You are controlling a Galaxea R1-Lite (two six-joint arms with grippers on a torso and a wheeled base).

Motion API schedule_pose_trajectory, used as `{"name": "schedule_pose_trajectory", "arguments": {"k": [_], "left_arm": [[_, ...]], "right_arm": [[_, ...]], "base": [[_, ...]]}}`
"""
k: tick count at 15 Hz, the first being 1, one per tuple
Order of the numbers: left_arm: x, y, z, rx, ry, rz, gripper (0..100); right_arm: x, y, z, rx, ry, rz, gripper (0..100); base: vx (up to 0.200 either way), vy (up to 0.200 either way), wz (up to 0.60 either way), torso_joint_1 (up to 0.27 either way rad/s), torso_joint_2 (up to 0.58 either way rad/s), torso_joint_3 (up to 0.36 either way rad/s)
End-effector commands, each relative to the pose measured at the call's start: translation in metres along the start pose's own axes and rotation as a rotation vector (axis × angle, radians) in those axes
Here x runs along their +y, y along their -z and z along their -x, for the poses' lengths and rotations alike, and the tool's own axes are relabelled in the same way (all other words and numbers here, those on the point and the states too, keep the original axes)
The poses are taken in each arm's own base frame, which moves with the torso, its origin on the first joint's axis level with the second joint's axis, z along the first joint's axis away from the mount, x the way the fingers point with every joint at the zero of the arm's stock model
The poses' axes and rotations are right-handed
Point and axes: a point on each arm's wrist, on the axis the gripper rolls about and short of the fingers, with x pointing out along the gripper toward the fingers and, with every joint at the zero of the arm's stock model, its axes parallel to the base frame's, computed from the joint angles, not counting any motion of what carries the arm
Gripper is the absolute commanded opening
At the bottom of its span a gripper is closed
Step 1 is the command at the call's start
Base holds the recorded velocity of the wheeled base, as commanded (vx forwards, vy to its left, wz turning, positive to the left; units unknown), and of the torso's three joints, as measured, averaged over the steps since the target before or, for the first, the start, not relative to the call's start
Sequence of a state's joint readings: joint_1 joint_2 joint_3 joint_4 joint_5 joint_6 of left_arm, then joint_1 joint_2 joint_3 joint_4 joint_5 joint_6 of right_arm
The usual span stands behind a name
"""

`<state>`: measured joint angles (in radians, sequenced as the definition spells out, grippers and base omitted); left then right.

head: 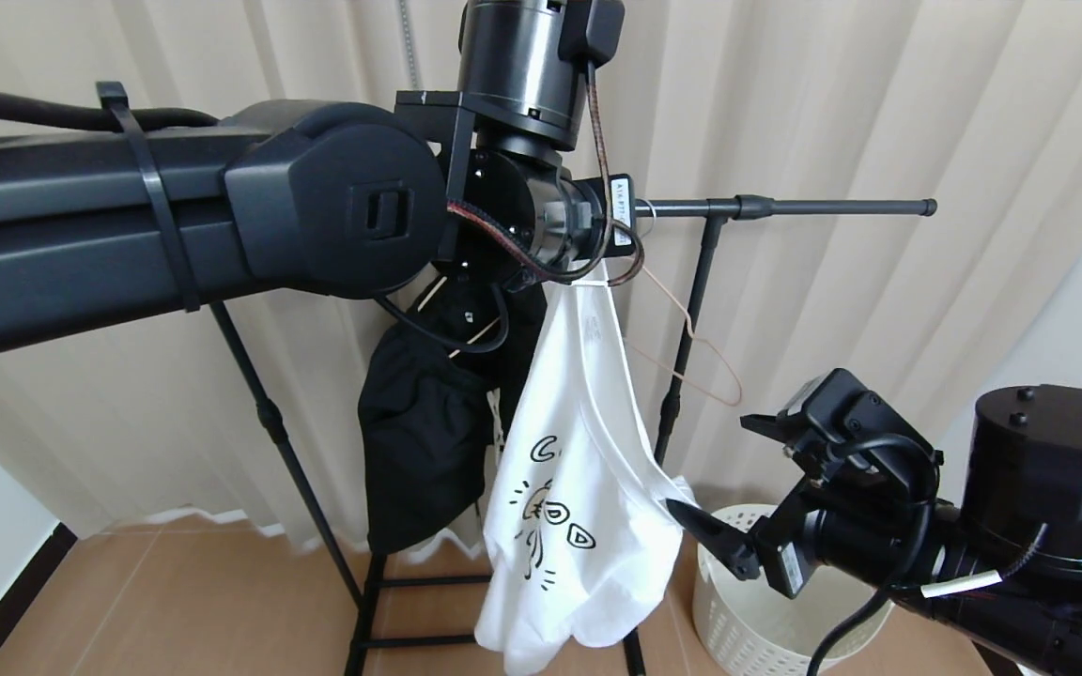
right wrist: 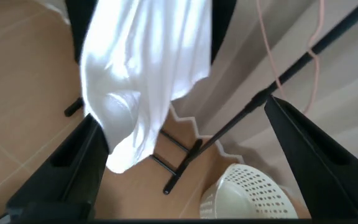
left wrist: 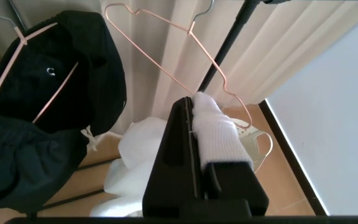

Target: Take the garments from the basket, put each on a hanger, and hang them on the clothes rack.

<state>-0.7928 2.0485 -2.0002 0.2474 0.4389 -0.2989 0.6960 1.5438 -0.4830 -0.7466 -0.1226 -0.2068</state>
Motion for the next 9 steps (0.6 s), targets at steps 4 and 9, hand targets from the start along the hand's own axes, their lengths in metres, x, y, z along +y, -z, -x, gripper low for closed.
{"name": "schedule_pose_trajectory", "arguments": {"k": [4,9], "left_arm": [[-0.005,0.004,0.000,0.006,0.004,-0.008,0],[-0.005,0.015,-0.017,-0.022,-0.113,-0.045,0]], "right_arm": [[0.009,-0.001,0.001,-0.085,-0.047,-0.003,100],[0.009,-0.001,0.012,-0.160,-0.129,-0.001,100]], "base": [[0.000,0.000,0.00,0.000,0.00,0.000],[0.000,0.000,0.00,0.000,0.00,0.000]]}}
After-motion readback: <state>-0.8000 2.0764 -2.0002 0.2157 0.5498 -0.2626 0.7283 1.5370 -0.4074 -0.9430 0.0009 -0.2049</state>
